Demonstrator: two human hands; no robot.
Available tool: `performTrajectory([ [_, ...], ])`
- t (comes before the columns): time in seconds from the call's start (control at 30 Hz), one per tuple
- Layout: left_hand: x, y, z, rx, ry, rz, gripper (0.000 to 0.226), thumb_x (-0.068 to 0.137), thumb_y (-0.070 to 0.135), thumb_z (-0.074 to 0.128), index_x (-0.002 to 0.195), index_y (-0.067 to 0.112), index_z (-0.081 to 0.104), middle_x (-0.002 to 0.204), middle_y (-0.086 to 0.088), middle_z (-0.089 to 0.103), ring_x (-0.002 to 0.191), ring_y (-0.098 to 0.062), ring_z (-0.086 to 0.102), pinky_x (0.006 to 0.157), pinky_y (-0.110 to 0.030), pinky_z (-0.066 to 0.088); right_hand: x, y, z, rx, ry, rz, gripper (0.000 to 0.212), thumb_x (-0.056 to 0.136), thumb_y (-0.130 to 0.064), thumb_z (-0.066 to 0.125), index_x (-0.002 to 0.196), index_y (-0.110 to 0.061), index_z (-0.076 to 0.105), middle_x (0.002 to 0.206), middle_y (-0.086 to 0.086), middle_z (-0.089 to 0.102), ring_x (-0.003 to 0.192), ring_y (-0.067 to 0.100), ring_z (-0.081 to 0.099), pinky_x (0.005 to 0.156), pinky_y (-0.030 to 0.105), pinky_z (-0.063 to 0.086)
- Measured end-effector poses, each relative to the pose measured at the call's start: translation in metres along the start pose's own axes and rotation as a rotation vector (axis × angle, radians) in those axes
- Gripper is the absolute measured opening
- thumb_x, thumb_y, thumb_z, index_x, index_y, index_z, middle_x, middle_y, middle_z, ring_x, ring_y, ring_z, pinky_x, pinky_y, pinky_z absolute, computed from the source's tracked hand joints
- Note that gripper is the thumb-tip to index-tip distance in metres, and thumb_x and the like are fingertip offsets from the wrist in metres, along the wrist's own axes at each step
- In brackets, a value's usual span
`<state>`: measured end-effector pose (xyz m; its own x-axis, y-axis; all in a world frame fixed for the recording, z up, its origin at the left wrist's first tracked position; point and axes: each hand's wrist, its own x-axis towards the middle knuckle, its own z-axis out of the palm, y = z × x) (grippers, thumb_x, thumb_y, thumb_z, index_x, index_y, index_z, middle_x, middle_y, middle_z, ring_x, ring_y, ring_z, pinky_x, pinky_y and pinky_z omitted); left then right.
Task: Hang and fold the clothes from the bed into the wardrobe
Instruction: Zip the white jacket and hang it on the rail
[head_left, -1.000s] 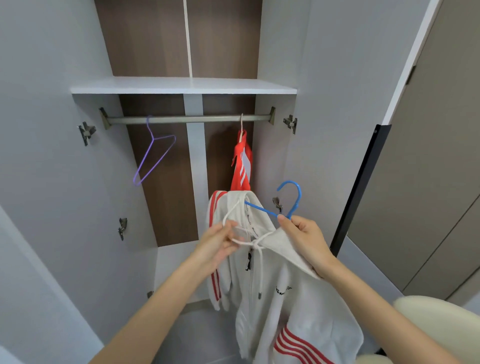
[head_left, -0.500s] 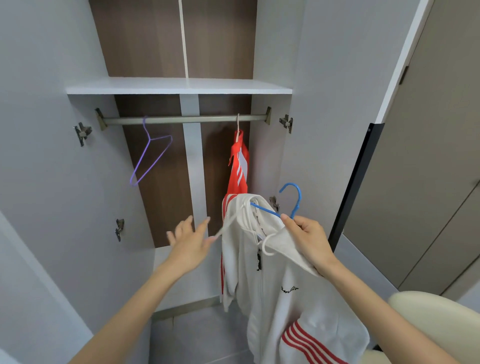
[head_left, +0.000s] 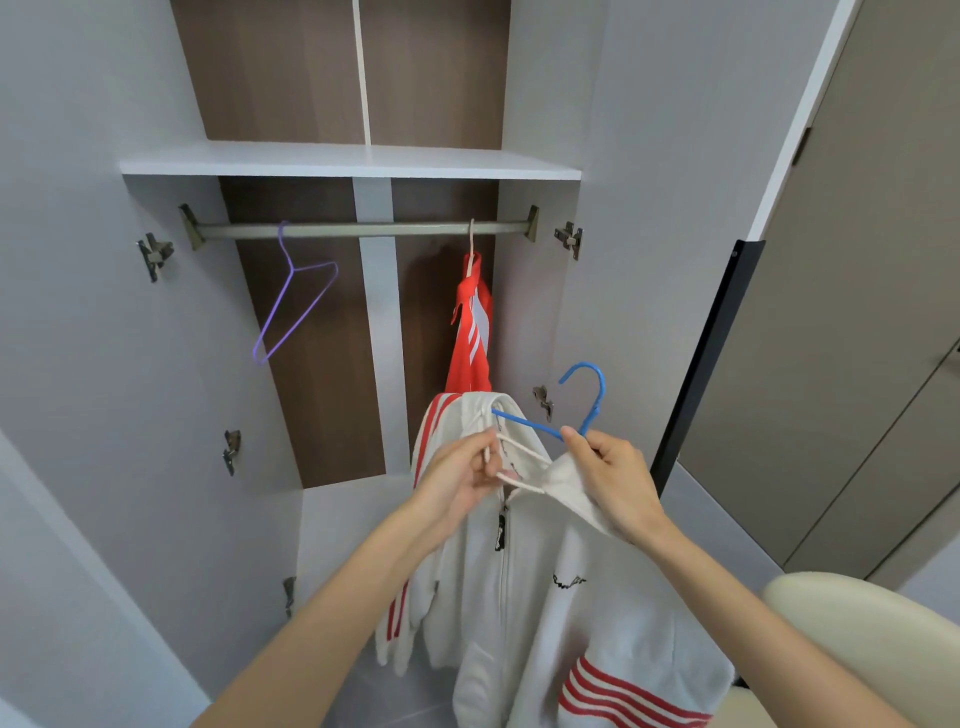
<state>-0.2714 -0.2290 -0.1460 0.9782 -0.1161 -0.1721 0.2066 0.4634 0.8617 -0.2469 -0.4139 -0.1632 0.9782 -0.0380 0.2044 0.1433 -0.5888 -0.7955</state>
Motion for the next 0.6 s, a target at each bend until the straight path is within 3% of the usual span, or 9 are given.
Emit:
performTrajectory([
  [0.1,-0.005,0.008,-0.008,-0.108,0.021,0.054,0.027,0.098,0.016,0.049,0.077,0.006,0.061,0.039,0.004,0.024,0.037,-0.011,0.029,0.070,-0.029,0.055,0.003,0.002,0.004,-0.016,0.014,0.034,0.052,0.096,-0.049,0.048,0.056,-0.022,0.026,0.046,-0.010,0.029,0.053,0.013,0.026,0.055,0.030,0.022],
  [0.2,-0.008,0.016,-0.026,0.198,0.082,0.133,0.025,0.099,0.023,0.049,0.094,0.008,0.067,0.044,0.003,0.022,0.035,-0.008,0.021,0.045,-0.019,0.042,0.009,0.006,0.005,0.052,-0.020,0.054,0.051,0.096,-0.044,0.049,0.058,-0.023,0.023,0.047,-0.011,0.024,0.056,0.014,0.023,0.059,0.032,0.020],
  [0.3,-0.008,0.017,-0.052,0.436,0.185,0.025,0.028,0.102,0.022,0.044,0.100,0.002,0.064,0.052,0.000,0.025,0.034,-0.008,0.023,0.037,-0.018,0.035,0.012,0.008,0.007,0.055,-0.031,0.043,0.051,0.096,-0.045,0.049,0.059,-0.023,0.023,0.048,-0.011,0.024,0.055,0.015,0.023,0.059,0.032,0.020],
  [0.4,-0.010,0.005,-0.069,0.533,0.140,-0.245,0.018,0.098,0.014,0.050,0.107,0.001,0.059,0.055,-0.001,0.047,0.038,-0.011,0.045,0.050,-0.026,0.051,0.014,0.006,0.011,0.011,-0.027,0.002,0.051,0.095,-0.049,0.049,0.060,-0.022,0.025,0.048,-0.010,0.025,0.056,0.015,0.024,0.056,0.030,0.021],
  [0.47,-0.014,-0.005,-0.077,0.549,0.034,-0.456,0.025,0.099,0.022,0.052,0.114,0.003,0.057,0.083,-0.008,0.068,0.070,-0.018,0.067,0.068,-0.032,0.057,0.014,0.003,0.012,-0.037,-0.018,-0.048,0.051,0.094,-0.051,0.049,0.061,-0.022,0.024,0.048,-0.008,0.026,0.056,0.013,0.022,0.054,0.030,0.020],
  [0.53,-0.015,-0.013,-0.086,0.764,-0.098,-0.587,0.039,0.101,0.039,0.043,0.122,0.009,0.055,0.120,-0.006,0.066,0.100,-0.018,0.064,0.079,-0.032,0.055,0.014,0.000,0.012,-0.074,-0.007,-0.094,0.053,0.094,-0.052,0.049,0.061,-0.022,0.021,0.048,-0.007,0.025,0.055,0.012,0.020,0.052,0.030,0.019],
  [0.6,-0.015,-0.017,-0.088,0.985,-0.133,-0.584,0.049,0.101,0.049,0.031,0.123,0.014,0.057,0.124,-0.001,0.064,0.101,-0.014,0.062,0.081,-0.029,0.052,0.014,-0.003,0.011,-0.109,0.005,-0.126,0.053,0.094,-0.052,0.048,0.061,-0.021,0.021,0.048,-0.007,0.027,0.054,0.013,0.020,0.051,0.029,0.019],
])
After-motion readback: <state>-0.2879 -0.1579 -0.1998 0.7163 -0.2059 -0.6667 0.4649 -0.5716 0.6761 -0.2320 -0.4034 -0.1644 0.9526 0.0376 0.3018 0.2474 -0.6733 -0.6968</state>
